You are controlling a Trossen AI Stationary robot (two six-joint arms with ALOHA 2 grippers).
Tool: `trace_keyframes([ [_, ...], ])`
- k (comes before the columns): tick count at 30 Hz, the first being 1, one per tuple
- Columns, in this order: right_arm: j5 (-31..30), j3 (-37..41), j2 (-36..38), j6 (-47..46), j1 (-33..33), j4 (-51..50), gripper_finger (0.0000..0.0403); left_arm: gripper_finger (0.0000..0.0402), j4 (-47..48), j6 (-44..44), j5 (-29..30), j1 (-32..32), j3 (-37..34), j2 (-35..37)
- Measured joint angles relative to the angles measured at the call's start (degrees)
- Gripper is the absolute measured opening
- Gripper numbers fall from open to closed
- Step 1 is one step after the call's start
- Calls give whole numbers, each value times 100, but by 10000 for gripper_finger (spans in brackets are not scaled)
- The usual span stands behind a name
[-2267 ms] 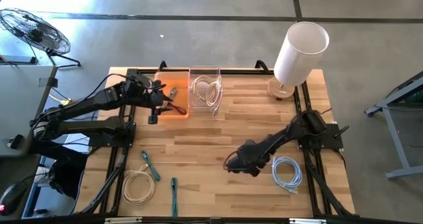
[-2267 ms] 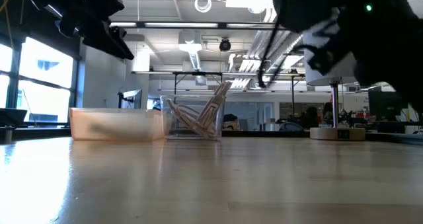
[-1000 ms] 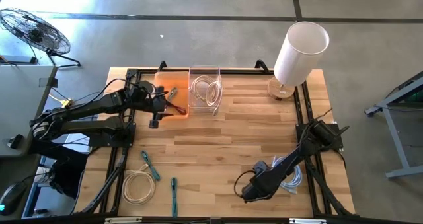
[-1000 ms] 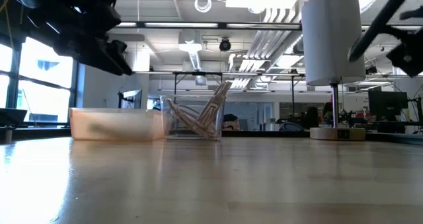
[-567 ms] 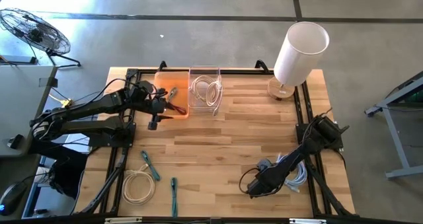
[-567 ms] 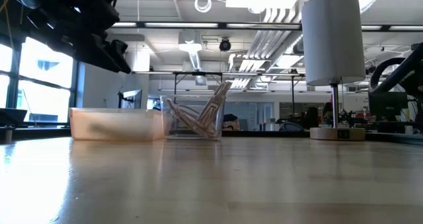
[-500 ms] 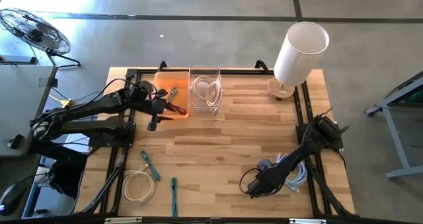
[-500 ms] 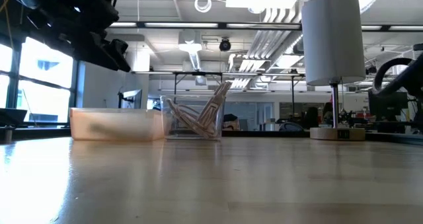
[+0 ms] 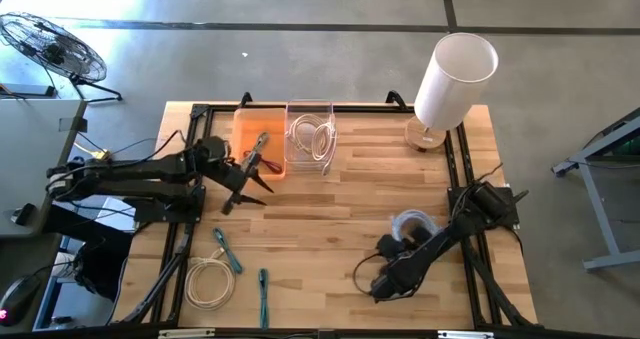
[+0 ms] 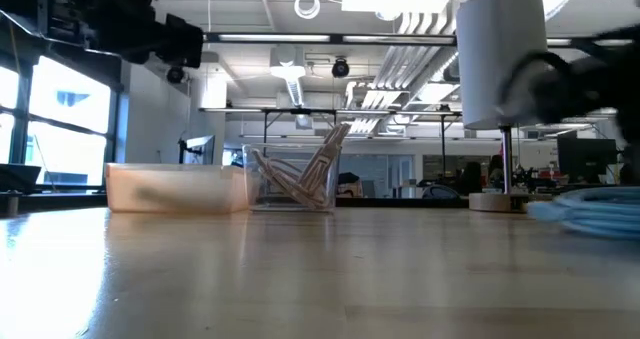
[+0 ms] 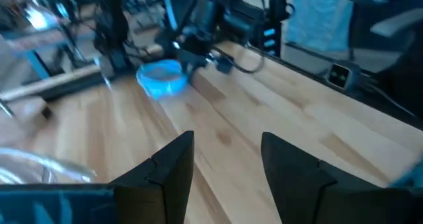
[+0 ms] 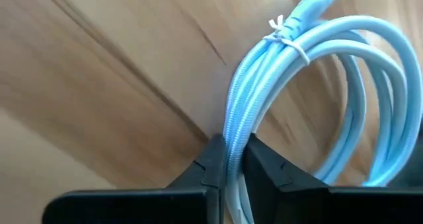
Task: Pick & Place USB Port
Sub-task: Put the blue HDMI cable into the transparent bin
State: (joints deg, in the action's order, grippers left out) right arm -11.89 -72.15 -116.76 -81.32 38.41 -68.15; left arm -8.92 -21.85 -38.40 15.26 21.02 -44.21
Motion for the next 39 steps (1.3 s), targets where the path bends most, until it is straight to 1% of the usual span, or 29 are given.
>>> trace_keyframes([
  [2,-497,-307,-15,338,-91,174,24,172,-376,121,388,-267,-54,0],
  [5,-1269,-891,-19,1191,-234,396,15,172,-785,227,951,-652,-98,-4],
  [10,-2420,-2085,-14,3238,-397,1025,10,172,-1195,282,2098,-1235,-98,-4],
  [13,-2799,-2711,-12,4528,-438,1354,10,172,-1236,149,2326,-1469,-98,-4],
  [18,-2764,-3388,5,6082,-509,1797,10,172,-1242,119,2376,-1618,-98,-4],
  [23,-2520,-3568,8,6989,-668,2187,10,172,-1242,116,2256,-1603,-98,-42],
  [30,-1972,-3568,8,7531,-976,2581,10,173,-1247,-37,1867,-1606,-98,-66],
  [33,-1782,-3568,8,7738,-1092,2724,10,173,-1239,-122,1607,-1606,-98,-128],
  [39,-1130,-3568,17,8097,-1346,3141,10,173,-1247,-461,1243,-1604,-98,-311],
])
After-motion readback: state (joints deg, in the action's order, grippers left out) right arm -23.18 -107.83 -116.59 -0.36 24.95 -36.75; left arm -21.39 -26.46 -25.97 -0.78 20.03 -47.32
